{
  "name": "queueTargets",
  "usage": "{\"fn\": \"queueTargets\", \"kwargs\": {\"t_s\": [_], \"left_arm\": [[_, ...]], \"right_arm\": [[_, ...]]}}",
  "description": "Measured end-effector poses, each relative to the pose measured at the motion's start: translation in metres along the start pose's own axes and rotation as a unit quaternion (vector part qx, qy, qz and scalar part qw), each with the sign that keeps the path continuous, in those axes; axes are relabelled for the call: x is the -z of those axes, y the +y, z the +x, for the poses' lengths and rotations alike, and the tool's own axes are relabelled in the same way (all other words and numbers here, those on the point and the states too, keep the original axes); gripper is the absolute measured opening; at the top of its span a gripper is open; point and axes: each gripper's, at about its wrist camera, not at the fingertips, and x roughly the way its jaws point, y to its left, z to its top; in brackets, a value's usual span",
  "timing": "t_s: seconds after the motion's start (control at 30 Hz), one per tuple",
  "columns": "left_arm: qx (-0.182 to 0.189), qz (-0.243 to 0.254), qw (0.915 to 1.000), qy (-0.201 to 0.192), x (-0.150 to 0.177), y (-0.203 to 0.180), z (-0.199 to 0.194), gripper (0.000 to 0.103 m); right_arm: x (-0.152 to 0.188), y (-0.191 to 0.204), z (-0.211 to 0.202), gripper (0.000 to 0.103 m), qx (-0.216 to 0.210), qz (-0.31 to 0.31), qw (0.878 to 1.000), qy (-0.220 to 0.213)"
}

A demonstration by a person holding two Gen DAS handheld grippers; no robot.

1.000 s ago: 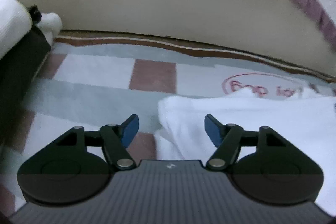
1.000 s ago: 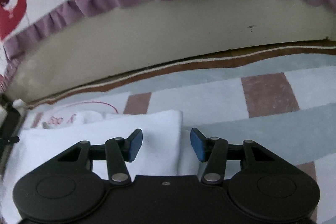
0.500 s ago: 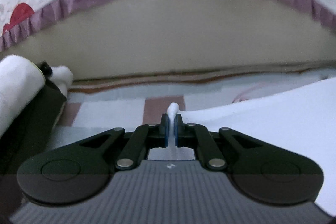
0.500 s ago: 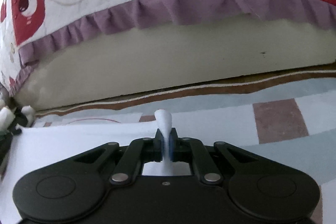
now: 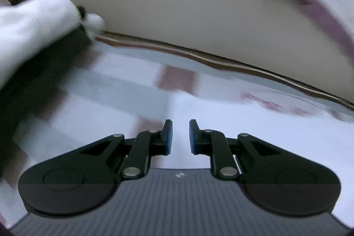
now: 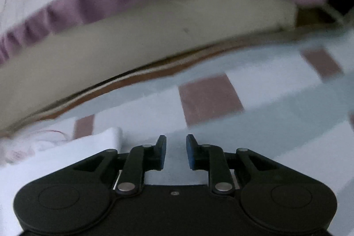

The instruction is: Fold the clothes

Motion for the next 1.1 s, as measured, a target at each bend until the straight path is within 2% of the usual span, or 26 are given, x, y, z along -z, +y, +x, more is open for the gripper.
{"fn": "queueTargets", "kwargs": {"t_s": [0.03,0.1,0.17,0.3,0.4,0.5,0.53,0.57,0.6,0.67,0.73,0.8,0.9,0.93,0.97,1.03,1.1], "left_arm": [[0.019,0.009,0.9997,0.012,0.009,-0.004,-0.007,0.015],[0.03,0.036,0.9981,0.04,0.031,-0.014,-0.018,0.015],[0.026,0.053,0.9963,0.063,0.049,-0.02,-0.019,0.015],[0.007,0.054,0.9947,0.088,0.071,-0.018,-0.016,0.015],[-0.003,0.058,0.9942,0.091,0.072,-0.019,-0.021,0.015],[-0.001,0.046,0.9939,0.1,0.071,-0.018,-0.023,0.016],[0.002,0.04,0.9941,0.101,0.071,-0.015,-0.024,0.016],[0.005,0.033,0.9942,0.102,0.07,-0.013,-0.024,0.016],[0.008,0.026,0.9943,0.103,0.07,-0.011,-0.024,0.016],[-0.006,0.041,0.9938,0.104,0.073,-0.012,-0.026,0.016],[-0.02,0.056,0.9928,0.104,0.075,-0.014,-0.028,0.015],[-0.034,0.07,0.9915,0.105,0.078,-0.016,-0.031,0.014],[-0.054,0.092,0.9887,0.105,0.082,-0.018,-0.034,0.014],[-0.082,0.114,0.9845,0.105,0.084,-0.022,-0.034,0.017],[-0.094,0.142,0.9804,0.099,0.087,-0.025,-0.035,0.02],[-0.09,0.157,0.9784,0.101,0.088,-0.025,-0.036,0.02],[-0.075,0.147,0.9815,0.097,0.083,-0.026,-0.048,0.019]], "right_arm": [[0.003,-0.008,-0.01,0.039,-0.036,0.035,0.999,0.014],[0.016,-0.008,-0.024,0.05,-0.076,0.049,0.995,0.037],[0.031,-0.005,-0.037,0.05,-0.112,0.057,0.99,0.058],[0.071,0.012,-0.058,0.05,-0.046,0.003,0.996,0.082],[0.089,0.013,-0.064,0.05,-0.053,-0.001,0.992,0.118],[0.096,0.012,-0.069,0.05,-0.065,0.018,0.989,0.134],[0.097,0.01,-0.069,0.043,-0.075,0.028,0.987,0.137],[0.097,0.011,-0.07,0.032,-0.071,0.022,0.988,0.135],[0.097,0.013,-0.07,0.006,-0.063,0.01,0.989,0.132],[0.098,0.016,-0.07,0.006,-0.046,-0.013,0.991,0.125],[0.105,0.02,-0.077,0.003,0.027,-0.072,0.99,0.116],[0.109,0.015,-0.076,0.002,0.04,-0.066,0.989,0.126],[0.112,0.019,-0.077,0.002,0.073,-0.091,0.984,0.132],[0.112,0.021,-0.08,0.002,0.08,-0.094,0.984,0.13],[0.113,0.021,-0.081,0.003,0.087,-0.093,0.983,0.129],[0.113,0.02,-0.082,0.009,0.1,-0.085,0.983,0.132],[0.112,0.016,-0.086,0.01,0.113,-0.065,0.984,0.125]]}}
